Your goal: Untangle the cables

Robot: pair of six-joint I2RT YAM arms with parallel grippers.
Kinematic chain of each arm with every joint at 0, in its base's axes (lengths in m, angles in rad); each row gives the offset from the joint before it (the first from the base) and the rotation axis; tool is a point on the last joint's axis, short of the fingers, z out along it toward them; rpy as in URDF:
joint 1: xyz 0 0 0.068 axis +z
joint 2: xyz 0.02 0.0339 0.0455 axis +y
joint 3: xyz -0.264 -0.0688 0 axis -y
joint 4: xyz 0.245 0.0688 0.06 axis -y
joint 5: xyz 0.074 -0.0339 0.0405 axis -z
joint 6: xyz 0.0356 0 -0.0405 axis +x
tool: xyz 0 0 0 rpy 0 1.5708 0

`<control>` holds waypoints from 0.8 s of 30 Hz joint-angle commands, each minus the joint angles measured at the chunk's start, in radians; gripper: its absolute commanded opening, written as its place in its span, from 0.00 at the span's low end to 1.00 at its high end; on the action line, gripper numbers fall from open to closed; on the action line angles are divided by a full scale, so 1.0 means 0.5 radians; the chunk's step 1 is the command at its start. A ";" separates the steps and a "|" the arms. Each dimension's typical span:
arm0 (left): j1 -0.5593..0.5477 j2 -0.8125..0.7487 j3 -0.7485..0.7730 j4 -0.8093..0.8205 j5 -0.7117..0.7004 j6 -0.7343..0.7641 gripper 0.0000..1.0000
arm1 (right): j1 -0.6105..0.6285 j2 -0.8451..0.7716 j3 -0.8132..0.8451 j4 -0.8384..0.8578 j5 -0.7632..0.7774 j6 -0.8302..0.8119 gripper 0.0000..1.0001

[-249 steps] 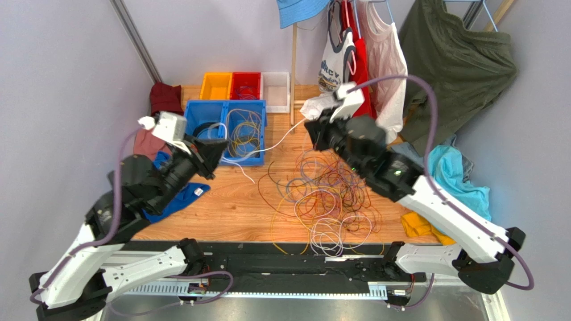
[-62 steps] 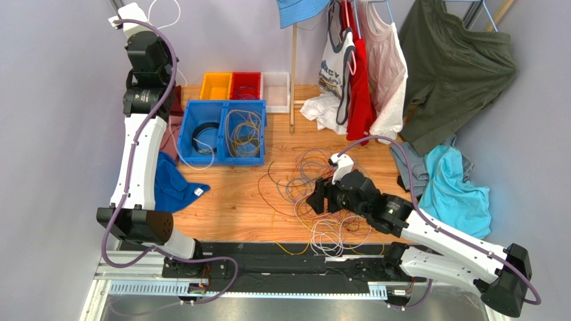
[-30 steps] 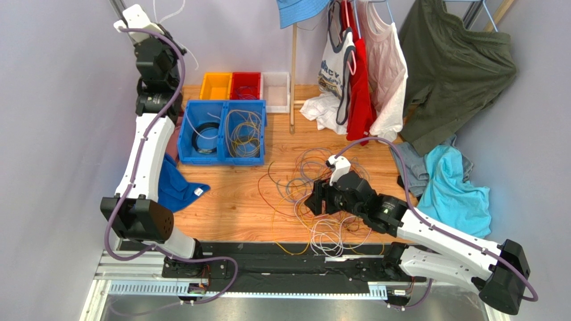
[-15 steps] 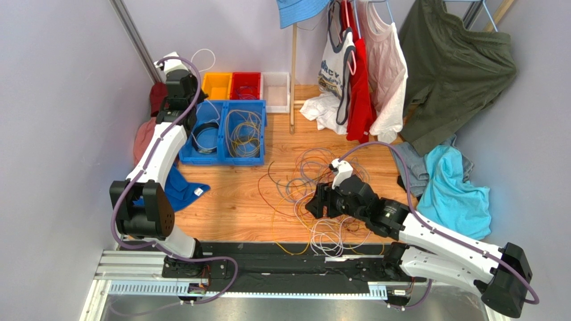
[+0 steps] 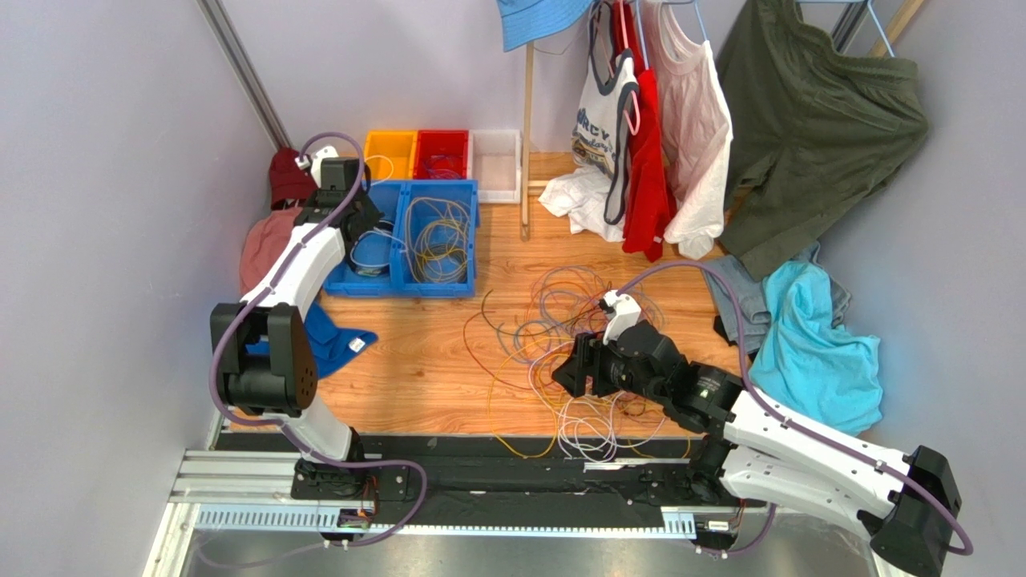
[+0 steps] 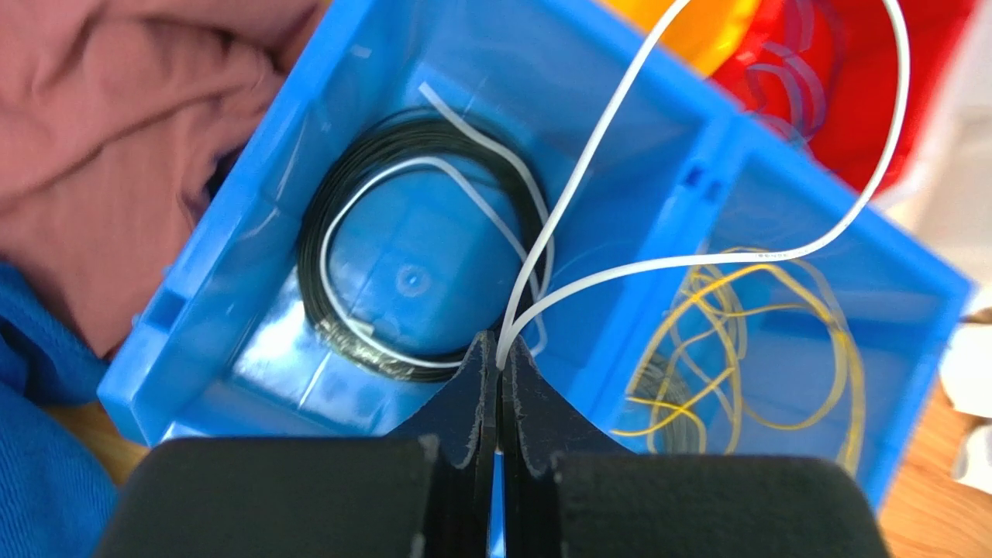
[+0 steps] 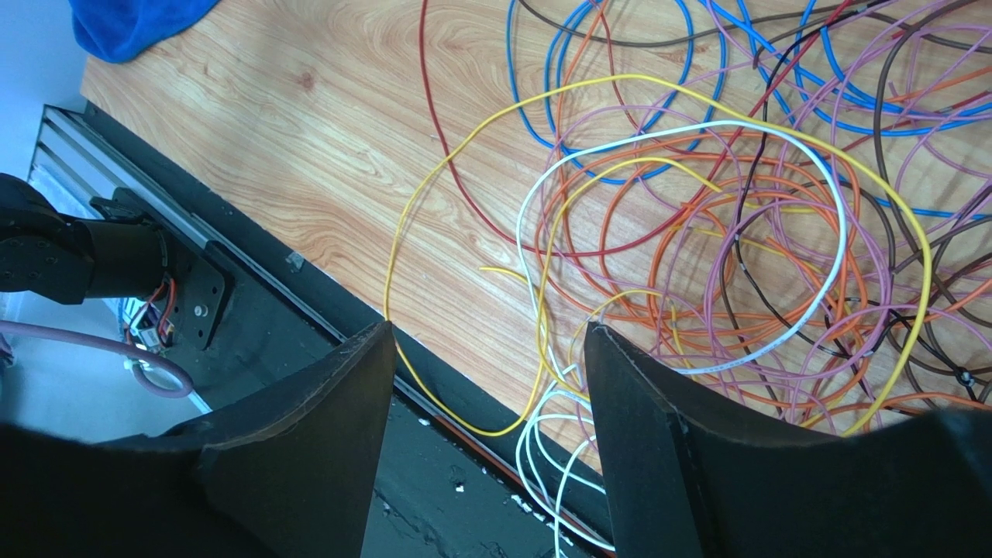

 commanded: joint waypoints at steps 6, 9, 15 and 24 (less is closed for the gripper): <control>0.121 0.131 0.090 -0.161 -0.139 -0.010 0.00 | 0.005 -0.121 -0.031 0.008 0.045 0.018 0.64; 0.134 0.168 0.167 -0.250 -0.195 0.015 0.09 | 0.002 -0.124 -0.043 0.011 0.042 0.021 0.64; 0.137 0.073 0.177 -0.269 -0.112 0.046 0.68 | 0.002 -0.115 -0.061 0.045 0.036 0.030 0.64; 0.009 -0.329 0.217 -0.297 -0.014 0.064 0.75 | 0.005 -0.108 -0.058 0.061 0.048 0.036 0.64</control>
